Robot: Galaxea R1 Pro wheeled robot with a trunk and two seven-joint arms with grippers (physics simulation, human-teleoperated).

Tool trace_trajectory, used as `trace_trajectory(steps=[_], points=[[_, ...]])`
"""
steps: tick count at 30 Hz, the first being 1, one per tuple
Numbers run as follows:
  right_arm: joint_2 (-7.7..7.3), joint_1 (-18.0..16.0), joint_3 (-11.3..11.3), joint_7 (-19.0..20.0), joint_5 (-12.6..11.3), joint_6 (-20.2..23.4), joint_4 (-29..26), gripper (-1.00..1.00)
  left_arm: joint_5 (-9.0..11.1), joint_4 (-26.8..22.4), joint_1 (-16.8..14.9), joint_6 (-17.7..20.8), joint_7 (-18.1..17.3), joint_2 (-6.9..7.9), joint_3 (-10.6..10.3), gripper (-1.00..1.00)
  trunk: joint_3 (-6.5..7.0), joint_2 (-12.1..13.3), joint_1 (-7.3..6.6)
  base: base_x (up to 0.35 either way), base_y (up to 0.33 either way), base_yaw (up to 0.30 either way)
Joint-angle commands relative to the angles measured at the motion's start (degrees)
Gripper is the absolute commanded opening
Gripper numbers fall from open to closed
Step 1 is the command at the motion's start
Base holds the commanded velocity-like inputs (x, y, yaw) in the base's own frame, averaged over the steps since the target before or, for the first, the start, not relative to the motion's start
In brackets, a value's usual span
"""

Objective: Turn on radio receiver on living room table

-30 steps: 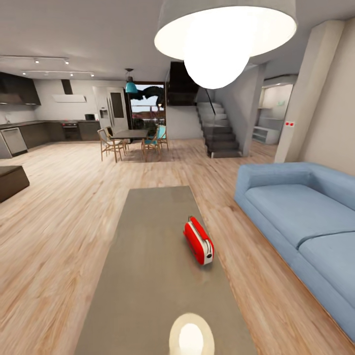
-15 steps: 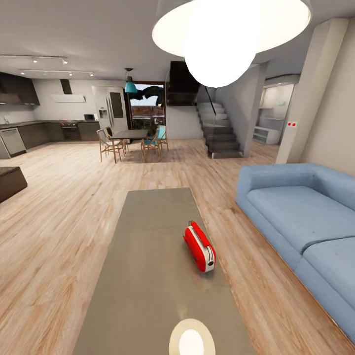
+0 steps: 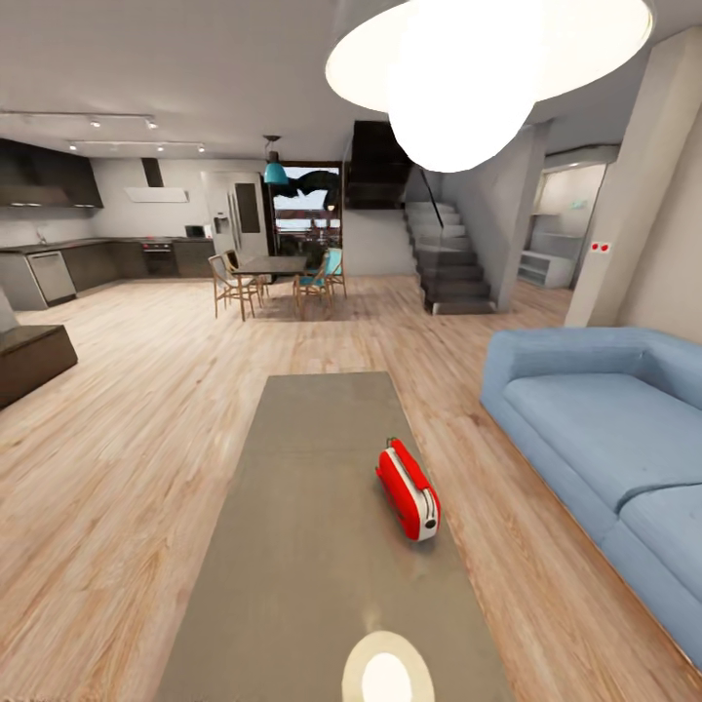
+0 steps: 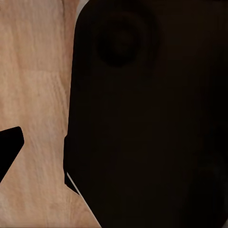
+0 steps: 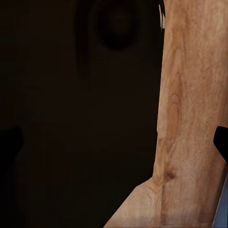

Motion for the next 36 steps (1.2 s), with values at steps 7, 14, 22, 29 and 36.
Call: trace_trajectory(steps=[7,14,22,29,36], points=[[0.0,0.0,0.0,0.1,0.0,0.0,0.0,1.0,0.0,0.0,0.0,0.0,0.0,0.0,0.0,1.0,0.0,0.0,0.0,0.029,-0.003,0.023],[0.0,0.0,0.0,0.0,0.0,0.0,0.0,1.0,0.0,0.0,0.0,0.0,0.0,0.0,0.0,1.0,0.0,0.0,0.0,0.241,-0.112,0.001],[0.0,0.0,0.0,0.0,0.0,0.0,0.0,1.0,0.0,0.0,0.0,0.0,0.0,0.0,0.0,1.0,0.0,0.0,0.0,0.254,-0.129,0.0],[0.0,0.0,0.0,0.0,0.0,0.0,0.0,1.0,0.0,0.0,0.0,0.0,0.0,0.0,0.0,1.0,0.0,0.0,0.0,0.052,-0.028,0.0],[0.0,0.0,0.0,0.0,0.0,0.0,0.0,1.0,0.0,0.0,0.0,0.0,0.1,0.0,0.0,1.0,0.0,0.0,0.0,0.004,-0.002,0.0]])
